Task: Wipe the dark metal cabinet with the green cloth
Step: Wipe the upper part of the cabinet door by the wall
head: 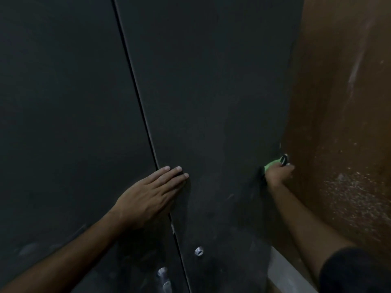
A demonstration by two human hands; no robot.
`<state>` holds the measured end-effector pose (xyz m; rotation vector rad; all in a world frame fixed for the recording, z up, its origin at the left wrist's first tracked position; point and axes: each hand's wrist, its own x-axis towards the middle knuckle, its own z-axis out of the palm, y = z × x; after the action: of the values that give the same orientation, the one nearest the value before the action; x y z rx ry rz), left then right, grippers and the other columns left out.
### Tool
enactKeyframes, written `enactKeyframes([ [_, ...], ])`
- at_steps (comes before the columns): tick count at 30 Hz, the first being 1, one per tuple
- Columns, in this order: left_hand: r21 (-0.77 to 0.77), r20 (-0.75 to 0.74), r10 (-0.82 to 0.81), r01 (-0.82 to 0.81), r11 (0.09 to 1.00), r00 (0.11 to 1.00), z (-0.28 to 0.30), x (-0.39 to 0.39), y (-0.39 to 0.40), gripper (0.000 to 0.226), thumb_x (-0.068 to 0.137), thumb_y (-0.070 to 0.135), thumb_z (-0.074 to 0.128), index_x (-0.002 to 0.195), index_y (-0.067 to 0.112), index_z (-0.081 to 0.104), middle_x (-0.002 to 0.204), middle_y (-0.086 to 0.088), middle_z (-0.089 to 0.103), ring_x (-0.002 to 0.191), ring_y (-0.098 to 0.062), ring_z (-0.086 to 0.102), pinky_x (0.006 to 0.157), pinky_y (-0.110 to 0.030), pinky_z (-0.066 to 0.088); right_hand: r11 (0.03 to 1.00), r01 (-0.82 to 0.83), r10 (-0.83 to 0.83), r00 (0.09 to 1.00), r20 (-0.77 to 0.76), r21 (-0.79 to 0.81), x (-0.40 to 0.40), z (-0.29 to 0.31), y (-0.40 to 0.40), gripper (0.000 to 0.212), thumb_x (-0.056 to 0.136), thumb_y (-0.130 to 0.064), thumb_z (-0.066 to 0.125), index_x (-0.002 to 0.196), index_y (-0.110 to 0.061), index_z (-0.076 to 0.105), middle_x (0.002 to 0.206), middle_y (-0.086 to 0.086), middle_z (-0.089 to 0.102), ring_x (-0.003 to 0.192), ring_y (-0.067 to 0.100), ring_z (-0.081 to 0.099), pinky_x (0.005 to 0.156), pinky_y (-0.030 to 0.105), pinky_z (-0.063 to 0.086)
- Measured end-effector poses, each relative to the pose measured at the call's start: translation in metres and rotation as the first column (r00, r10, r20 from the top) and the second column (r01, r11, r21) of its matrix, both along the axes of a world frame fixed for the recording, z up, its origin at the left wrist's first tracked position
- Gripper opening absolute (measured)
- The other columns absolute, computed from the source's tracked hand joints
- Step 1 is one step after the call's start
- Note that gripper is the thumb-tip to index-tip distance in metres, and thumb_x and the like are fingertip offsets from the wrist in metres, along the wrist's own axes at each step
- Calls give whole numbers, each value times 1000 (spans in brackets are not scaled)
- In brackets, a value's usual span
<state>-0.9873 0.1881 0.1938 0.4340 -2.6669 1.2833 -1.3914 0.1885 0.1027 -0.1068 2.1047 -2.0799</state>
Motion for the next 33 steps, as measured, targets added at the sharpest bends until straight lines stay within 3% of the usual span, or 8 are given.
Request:
enactKeyframes([
  [7, -7, 2, -28, 28, 1000, 1000, -1, 2, -1, 60, 99, 35, 52, 150, 6, 41, 165, -8, 21, 155, -26, 9, 125, -45, 6, 982, -167, 94, 835, -543, -87, 77, -35, 18, 21, 98, -29, 51, 109, -11, 50, 100, 18, 61, 91, 29, 60, 74, 36, 43],
  [12, -27, -2, -43, 43, 999, 999, 1, -2, 2, 54, 102, 35, 36, 147, 7, 46, 163, -7, 27, 152, -27, 19, 123, -45, 12, 1000, 1, -1, 1000, -4, -23, 11, 1, 5, 33, 101, -19, 49, 128, -1, 47, 129, 25, 57, 120, 40, 56, 97, 37, 41],
  [16, -10, -14, -34, 33, 999, 999, -2, -1, 1, 56, 101, 36, 42, 149, 6, 41, 164, -8, 24, 153, -27, 18, 123, -46, 14, 973, -135, 29, 878, -478, -188, 67, 15, 5, 25, 96, -31, 53, 112, -12, 51, 105, 13, 62, 95, 26, 61, 82, 31, 45],
  [20, -11, -27, -34, 34, 999, 999, -4, 0, -1, 56, 102, 35, 38, 150, 5, 40, 164, -8, 23, 154, -26, 15, 124, -45, 11, 946, -323, 239, 675, -698, 11, 118, -52, 34, 17, 92, -28, 59, 101, -18, 49, 91, 4, 54, 81, 14, 51, 68, 18, 32],
  [25, -27, -25, -12, 11, 1000, 1000, -7, -1, -4, 58, 103, 35, 41, 152, 4, 35, 167, -10, 14, 155, -26, 7, 126, -44, 5, 977, -134, 63, 925, -374, -168, 90, 3, 15, 19, 96, -11, 56, 112, -2, 53, 111, 20, 56, 101, 31, 58, 86, 33, 42],
  [28, -12, -46, 11, -11, 1000, 999, -7, -1, -3, 67, 100, 35, 53, 153, 2, 30, 167, -12, 10, 155, -27, 6, 126, -44, 6, 934, -328, 122, 670, -733, -144, 142, 20, 22, 19, 93, -18, 55, 110, -9, 56, 107, 9, 51, 95, 19, 51, 85, 24, 40],
  [31, -2, -63, 28, -28, 1000, 998, -4, -4, 1, 69, 98, 34, 55, 153, 1, 29, 166, -13, 13, 155, -28, 7, 125, -44, 9, 867, -449, 362, 273, -892, 214, 166, -21, 51, 23, 85, -18, 57, 108, -15, 57, 105, 8, 52, 93, 27, 53, 83, 37, 47],
  [33, 5, -83, 45, -45, 999, 996, -3, -4, 6, 67, 98, 34, 56, 152, 1, 32, 165, -13, 17, 155, -28, 9, 125, -44, 9, 883, -379, 400, 298, -867, 278, 147, -28, 59, 27, 79, -9, 62, 106, -12, 61, 109, 11, 53, 96, 31, 53, 84, 44, 49],
])
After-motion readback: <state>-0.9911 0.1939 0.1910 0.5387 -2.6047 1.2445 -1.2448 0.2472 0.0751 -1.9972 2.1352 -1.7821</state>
